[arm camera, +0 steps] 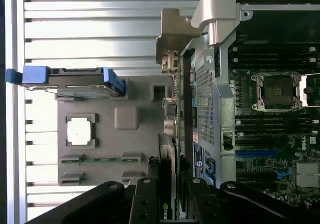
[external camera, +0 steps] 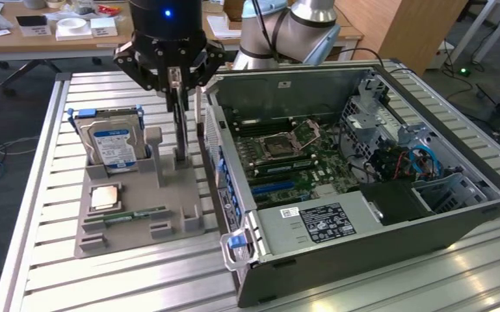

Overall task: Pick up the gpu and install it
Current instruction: 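Pick up the gpu and move the gpu toward the slot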

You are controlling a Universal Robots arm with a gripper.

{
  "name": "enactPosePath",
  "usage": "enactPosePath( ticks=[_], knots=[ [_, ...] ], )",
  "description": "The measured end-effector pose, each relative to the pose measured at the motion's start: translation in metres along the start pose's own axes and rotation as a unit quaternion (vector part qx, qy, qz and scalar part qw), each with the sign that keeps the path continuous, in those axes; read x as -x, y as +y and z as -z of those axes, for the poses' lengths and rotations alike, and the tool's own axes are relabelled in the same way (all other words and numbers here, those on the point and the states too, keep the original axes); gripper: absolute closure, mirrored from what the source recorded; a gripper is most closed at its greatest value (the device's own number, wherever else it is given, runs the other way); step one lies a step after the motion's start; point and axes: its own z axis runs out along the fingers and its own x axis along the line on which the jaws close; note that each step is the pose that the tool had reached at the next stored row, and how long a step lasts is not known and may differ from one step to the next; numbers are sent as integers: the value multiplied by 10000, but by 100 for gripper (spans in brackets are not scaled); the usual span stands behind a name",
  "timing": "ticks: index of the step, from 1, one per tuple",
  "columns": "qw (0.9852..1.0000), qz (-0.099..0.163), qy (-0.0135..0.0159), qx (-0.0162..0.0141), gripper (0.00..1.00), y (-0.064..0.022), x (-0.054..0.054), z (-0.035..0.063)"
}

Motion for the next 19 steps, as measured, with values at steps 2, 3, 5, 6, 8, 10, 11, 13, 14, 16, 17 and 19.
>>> enactPosePath(
  ticks=[2, 3, 5, 6, 8, 10, 11, 13, 14, 16, 17, 19],
  knots=[
    [10000, 0, 0, 4, 74, 5, 1, 44],
    [10000, 0, 0, 6, 74, 7, 1, 66],
    [10000, 0, 0, 11, 74, 11, 2, 110],
    [10000, 0, 0, 13, 74, 13, 3, 130],
    [10000, 0, 0, 16, 74, 16, 3, 163],
    [10000, 0, 0, 19, 74, 18, 3, 180],
    [10000, -1, 0, 19, 74, 18, 3, 179],
    [10000, 0, 0, 18, 74, 18, 4, 180],
    [10000, 0, 0, 18, 74, 18, 4, 180],
    [10000, -1, 0, 18, 74, 18, 4, 180],
    [10000, 0, 0, 18, 74, 18, 4, 180],
    [10000, 0, 1, 18, 74, 18, 4, 181]
  ],
)
